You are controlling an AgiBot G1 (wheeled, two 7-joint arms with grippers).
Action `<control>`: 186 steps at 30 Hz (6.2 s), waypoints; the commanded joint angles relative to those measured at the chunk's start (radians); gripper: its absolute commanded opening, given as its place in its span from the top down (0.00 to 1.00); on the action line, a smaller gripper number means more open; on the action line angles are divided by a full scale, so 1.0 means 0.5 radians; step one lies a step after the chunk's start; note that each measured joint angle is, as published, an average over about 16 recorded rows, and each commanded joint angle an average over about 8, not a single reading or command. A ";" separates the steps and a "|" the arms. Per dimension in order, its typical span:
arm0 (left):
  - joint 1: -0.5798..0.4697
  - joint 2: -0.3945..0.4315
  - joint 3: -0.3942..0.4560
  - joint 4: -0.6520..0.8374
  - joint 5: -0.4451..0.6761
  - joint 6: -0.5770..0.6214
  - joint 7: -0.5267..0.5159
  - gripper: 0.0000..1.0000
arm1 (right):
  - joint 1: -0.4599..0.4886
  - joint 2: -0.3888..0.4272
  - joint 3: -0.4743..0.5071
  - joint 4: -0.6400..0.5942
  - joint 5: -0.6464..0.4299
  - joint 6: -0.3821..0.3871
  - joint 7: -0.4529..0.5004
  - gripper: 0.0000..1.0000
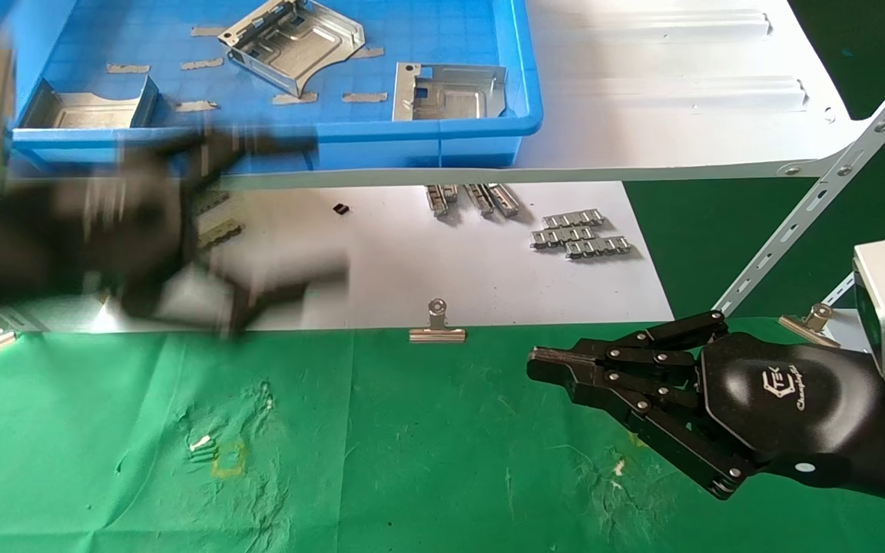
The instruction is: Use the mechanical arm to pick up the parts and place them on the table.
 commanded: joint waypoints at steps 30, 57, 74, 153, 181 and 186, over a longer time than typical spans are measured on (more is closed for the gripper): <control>-1.168 0.909 0.395 1.995 0.927 -1.084 0.357 1.00 | 0.000 0.000 0.000 0.000 0.000 0.000 0.000 0.00; -1.186 0.917 0.360 2.073 0.878 -1.032 0.398 1.00 | 0.000 0.000 0.000 0.000 0.000 0.000 0.000 0.00; -1.235 0.743 0.233 1.913 0.679 -0.427 0.668 1.00 | 0.000 0.000 0.000 0.000 0.000 0.000 0.000 0.00; -0.286 0.123 0.997 1.822 -0.049 0.449 1.471 0.00 | 0.000 0.000 0.000 -0.001 0.000 0.001 0.000 0.00; 0.002 0.005 0.679 1.152 -0.133 0.387 1.097 0.00 | 0.000 0.000 0.000 -0.001 0.000 0.001 0.000 0.00; 0.094 -0.031 0.584 0.963 -0.170 0.369 0.976 0.00 | 0.000 0.000 0.000 -0.001 0.000 0.001 0.000 0.00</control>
